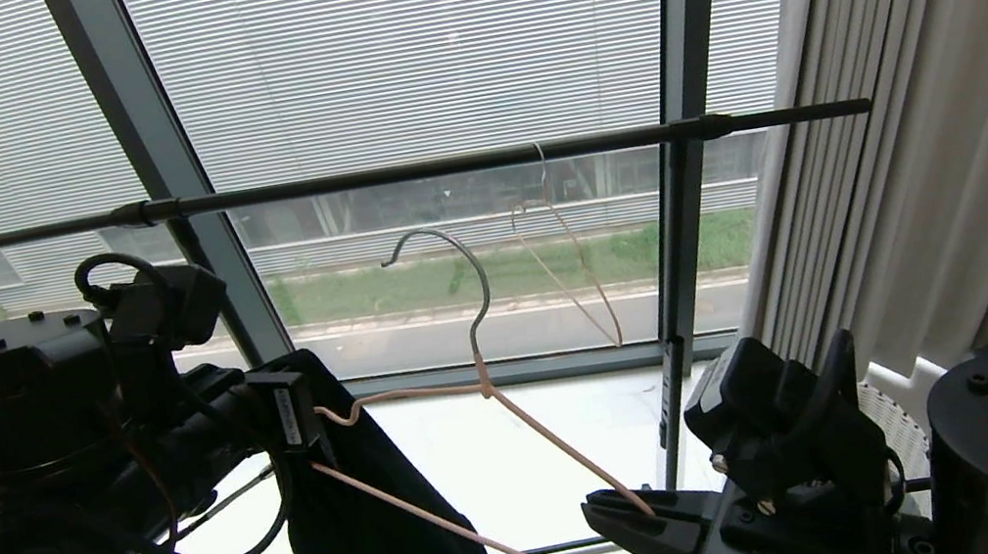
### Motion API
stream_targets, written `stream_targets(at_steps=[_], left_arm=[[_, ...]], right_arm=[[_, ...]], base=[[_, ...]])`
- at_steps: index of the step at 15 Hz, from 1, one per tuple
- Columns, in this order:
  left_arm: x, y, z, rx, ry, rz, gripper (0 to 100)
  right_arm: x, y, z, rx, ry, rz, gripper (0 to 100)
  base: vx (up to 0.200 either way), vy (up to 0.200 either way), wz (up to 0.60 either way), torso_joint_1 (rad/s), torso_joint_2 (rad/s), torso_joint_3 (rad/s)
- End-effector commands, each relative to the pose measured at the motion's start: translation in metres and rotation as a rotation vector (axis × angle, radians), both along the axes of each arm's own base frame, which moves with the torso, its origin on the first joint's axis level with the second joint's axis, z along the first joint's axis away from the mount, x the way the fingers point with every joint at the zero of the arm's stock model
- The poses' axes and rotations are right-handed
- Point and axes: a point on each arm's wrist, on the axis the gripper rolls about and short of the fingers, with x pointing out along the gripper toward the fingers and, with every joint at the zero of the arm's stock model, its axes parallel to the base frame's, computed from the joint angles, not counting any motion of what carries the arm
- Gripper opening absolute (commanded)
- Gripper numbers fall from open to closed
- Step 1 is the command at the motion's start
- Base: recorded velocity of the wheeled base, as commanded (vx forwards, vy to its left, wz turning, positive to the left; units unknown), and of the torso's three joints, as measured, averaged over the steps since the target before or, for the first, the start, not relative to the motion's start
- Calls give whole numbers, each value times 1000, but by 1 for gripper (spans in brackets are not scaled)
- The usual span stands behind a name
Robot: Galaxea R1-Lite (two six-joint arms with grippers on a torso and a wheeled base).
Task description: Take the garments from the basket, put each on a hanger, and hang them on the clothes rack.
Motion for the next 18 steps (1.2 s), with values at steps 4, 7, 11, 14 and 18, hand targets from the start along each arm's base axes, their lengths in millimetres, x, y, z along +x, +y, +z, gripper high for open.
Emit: stream_targets(at_steps=[4,7,11,14,18], left_arm=[[-19,2,9,5,-47,-153,0],[-23,3,9,3,-51,-148,0],[-23,4,10,-1,-52,-118,0],[-24,0,13,-57,-51,-99,0],[-24,-10,22,-152,-58,-9,0]], right_arm=[[7,2,-7,-18,15,-10,0],[23,5,-14,-14,16,-61,0],[26,8,-13,4,8,-67,0],[31,16,-10,21,3,-73,0],[43,44,-12,41,-6,-71,0]], base=[[0,0,0,0,0,0],[0,0,0,0,0,0],[0,0,0,0,0,0],[0,0,0,0,0,0],[0,0,0,0,0,0]])
